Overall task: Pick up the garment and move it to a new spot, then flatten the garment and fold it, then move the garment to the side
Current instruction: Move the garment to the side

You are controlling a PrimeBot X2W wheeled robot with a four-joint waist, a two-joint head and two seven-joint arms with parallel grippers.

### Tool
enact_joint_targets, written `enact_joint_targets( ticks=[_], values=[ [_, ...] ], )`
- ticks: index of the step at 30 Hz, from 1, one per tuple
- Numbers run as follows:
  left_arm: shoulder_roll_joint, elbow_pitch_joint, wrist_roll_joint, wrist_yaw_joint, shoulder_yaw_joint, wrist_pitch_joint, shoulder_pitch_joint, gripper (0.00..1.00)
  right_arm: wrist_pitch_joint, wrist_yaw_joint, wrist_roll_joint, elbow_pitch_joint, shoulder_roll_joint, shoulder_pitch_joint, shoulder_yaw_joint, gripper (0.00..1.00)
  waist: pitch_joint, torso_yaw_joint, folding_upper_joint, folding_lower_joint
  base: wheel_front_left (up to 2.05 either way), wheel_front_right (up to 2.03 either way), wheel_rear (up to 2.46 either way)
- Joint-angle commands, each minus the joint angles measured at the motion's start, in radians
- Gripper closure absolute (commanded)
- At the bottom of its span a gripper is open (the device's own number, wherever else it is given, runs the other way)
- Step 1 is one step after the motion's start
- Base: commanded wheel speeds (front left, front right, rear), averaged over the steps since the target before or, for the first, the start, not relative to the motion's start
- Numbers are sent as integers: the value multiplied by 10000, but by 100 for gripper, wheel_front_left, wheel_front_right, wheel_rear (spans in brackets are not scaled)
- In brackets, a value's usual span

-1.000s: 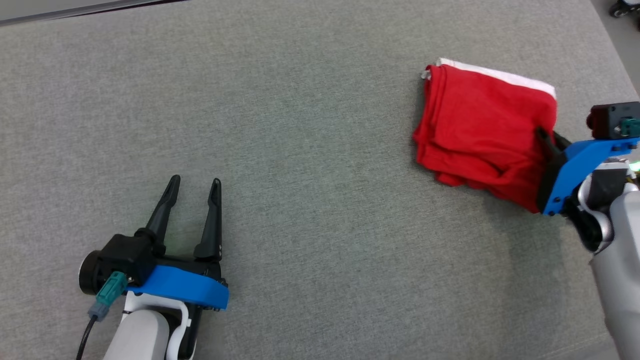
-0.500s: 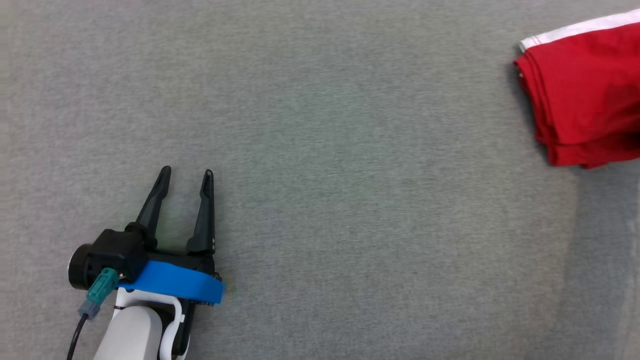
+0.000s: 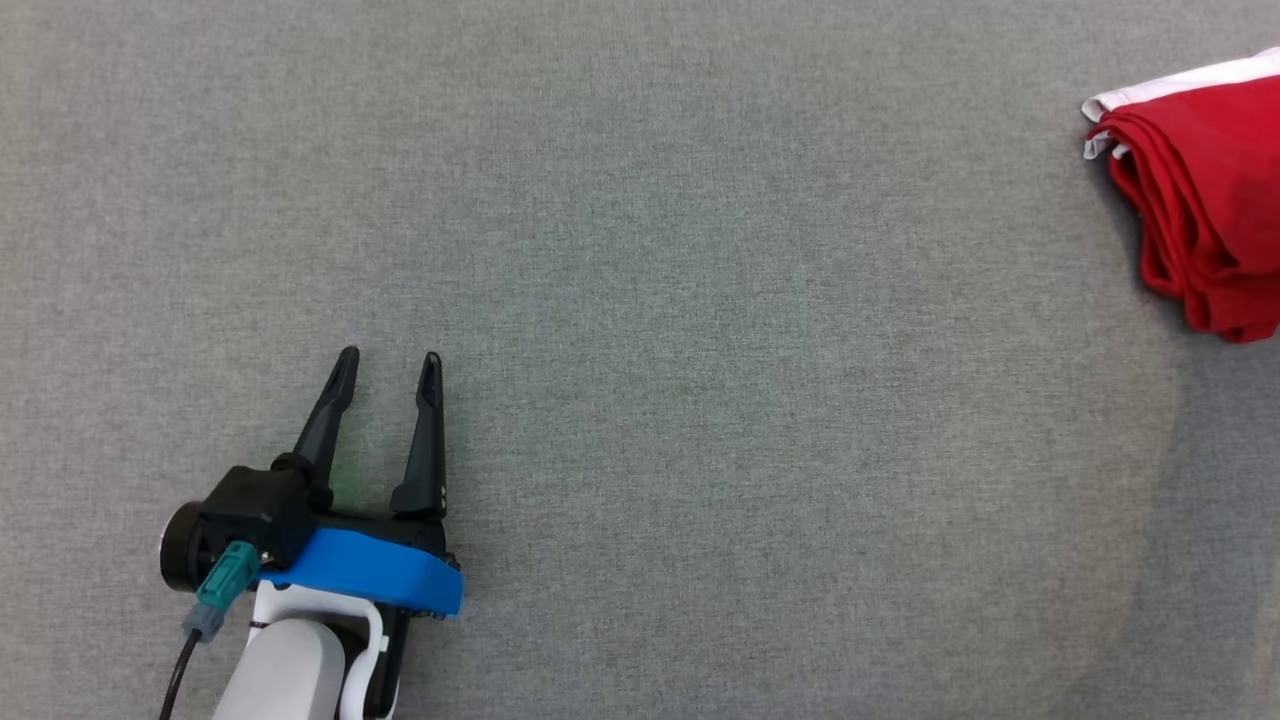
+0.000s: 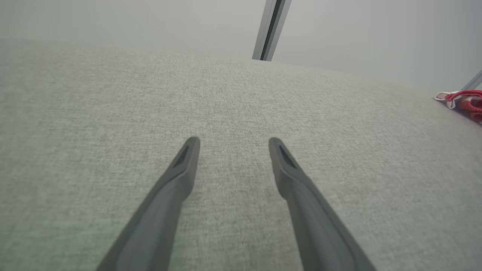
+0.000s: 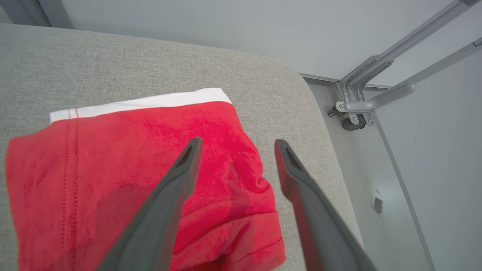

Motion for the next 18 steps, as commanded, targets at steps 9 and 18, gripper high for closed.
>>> enact_joint_targets(
  ticks=[9,18],
  values=[
    [57,255,-174,71,59,-188,-7,0,-1098,-3,66,-351,724,70,393,0,-762,-96,0,-1,0,0,0],
    [182,913,-629,339,692,-425,153,0,-3861,-3,0,-526,1933,753,691,0,-2144,-32,0,-1,0,0,0]
  ],
)
